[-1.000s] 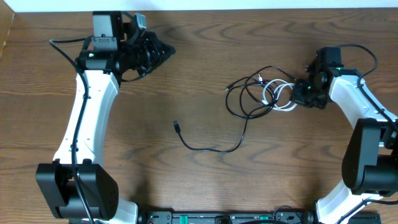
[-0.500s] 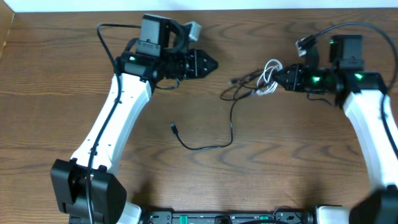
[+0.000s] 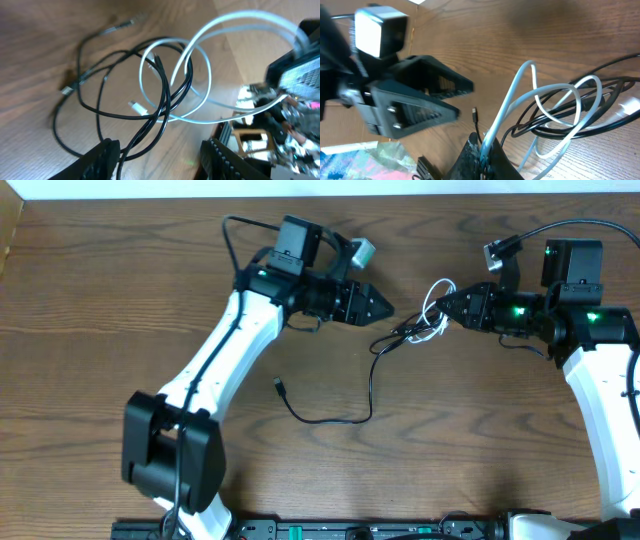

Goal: Untangle cables

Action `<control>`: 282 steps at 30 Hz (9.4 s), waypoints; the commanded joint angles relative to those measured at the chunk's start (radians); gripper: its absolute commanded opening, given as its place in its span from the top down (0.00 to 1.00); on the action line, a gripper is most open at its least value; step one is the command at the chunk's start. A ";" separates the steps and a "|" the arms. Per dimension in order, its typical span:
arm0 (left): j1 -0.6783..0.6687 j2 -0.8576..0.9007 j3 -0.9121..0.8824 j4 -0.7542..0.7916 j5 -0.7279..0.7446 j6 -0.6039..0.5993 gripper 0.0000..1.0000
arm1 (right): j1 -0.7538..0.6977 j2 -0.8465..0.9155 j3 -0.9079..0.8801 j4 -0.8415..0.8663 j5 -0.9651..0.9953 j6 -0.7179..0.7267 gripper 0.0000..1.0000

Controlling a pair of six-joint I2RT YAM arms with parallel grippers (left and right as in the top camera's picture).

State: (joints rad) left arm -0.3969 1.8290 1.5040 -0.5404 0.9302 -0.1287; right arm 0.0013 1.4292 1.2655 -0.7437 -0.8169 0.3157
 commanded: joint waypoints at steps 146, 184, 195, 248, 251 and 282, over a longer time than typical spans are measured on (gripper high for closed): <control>-0.393 0.196 0.010 0.008 -0.629 -0.319 0.93 | -0.062 0.108 -0.037 -0.201 0.611 0.002 0.99; 0.292 -0.254 0.005 -0.180 -0.470 -0.108 0.93 | -0.235 0.086 0.210 -0.217 0.310 -0.253 0.76; 0.282 -0.254 0.005 -0.060 0.035 -0.209 0.92 | 0.055 0.148 0.210 -0.050 0.071 -0.280 0.39; 0.282 -0.254 0.005 0.520 0.176 -1.149 0.92 | 0.256 0.349 0.210 0.343 -0.286 -0.336 0.51; 0.282 -0.254 0.005 0.520 0.176 -1.149 0.93 | 0.226 0.349 0.210 0.331 -0.364 -0.364 0.54; 0.282 -0.254 0.005 0.519 0.176 -0.925 0.76 | 0.274 0.168 0.211 0.384 -0.184 -0.224 0.99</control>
State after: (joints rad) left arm -0.1150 1.5749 1.5028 -0.0265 1.1000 -1.2064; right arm 0.3416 1.7466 1.4761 -0.3542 -0.9993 -0.0013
